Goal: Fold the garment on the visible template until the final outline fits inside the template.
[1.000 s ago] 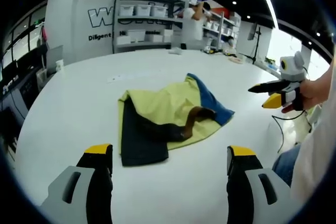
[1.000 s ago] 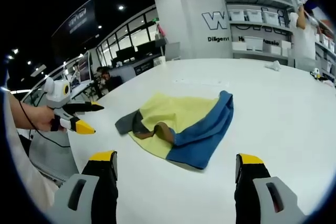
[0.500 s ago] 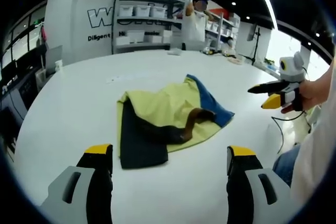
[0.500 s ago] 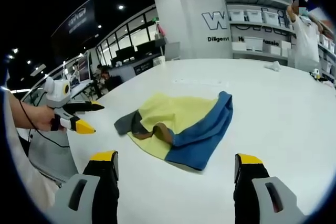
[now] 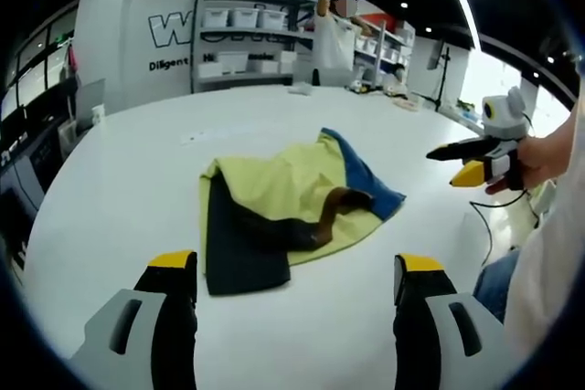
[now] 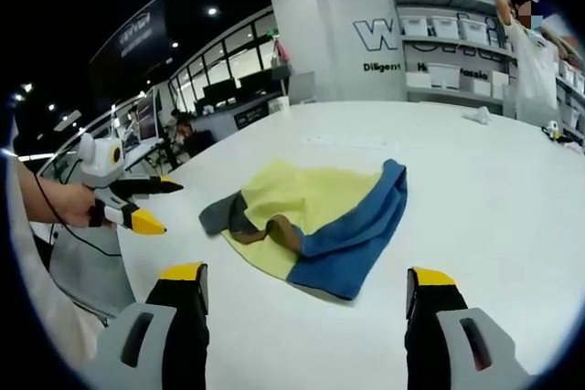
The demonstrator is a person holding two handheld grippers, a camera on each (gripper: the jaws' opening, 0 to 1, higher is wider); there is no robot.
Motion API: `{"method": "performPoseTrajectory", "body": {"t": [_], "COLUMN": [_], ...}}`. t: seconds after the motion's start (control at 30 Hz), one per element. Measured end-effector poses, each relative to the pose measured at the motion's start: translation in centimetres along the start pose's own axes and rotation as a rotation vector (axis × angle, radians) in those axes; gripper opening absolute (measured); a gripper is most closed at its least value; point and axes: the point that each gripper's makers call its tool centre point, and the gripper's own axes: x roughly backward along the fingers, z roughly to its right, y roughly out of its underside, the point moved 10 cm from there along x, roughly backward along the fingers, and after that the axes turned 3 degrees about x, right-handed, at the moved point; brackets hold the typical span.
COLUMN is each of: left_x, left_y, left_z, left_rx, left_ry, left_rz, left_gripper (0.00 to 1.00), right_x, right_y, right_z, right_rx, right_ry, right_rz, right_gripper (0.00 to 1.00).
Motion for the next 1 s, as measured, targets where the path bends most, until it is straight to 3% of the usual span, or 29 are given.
{"method": "performPoseTrajectory", "body": {"t": [1.0], "left_x": [-0.82], "left_y": [-0.57], "left_z": [-0.11], "left_rx": [-0.004], "left_ry": [-0.003], "left_rz": [-0.014], "left_gripper": [0.86], "right_x": [-0.83], "right_y": [-0.26], "right_z": [0.59], "right_rx": [0.004], "right_ry": [-0.022], "right_rz": [-0.013], "right_gripper": [0.84]}}
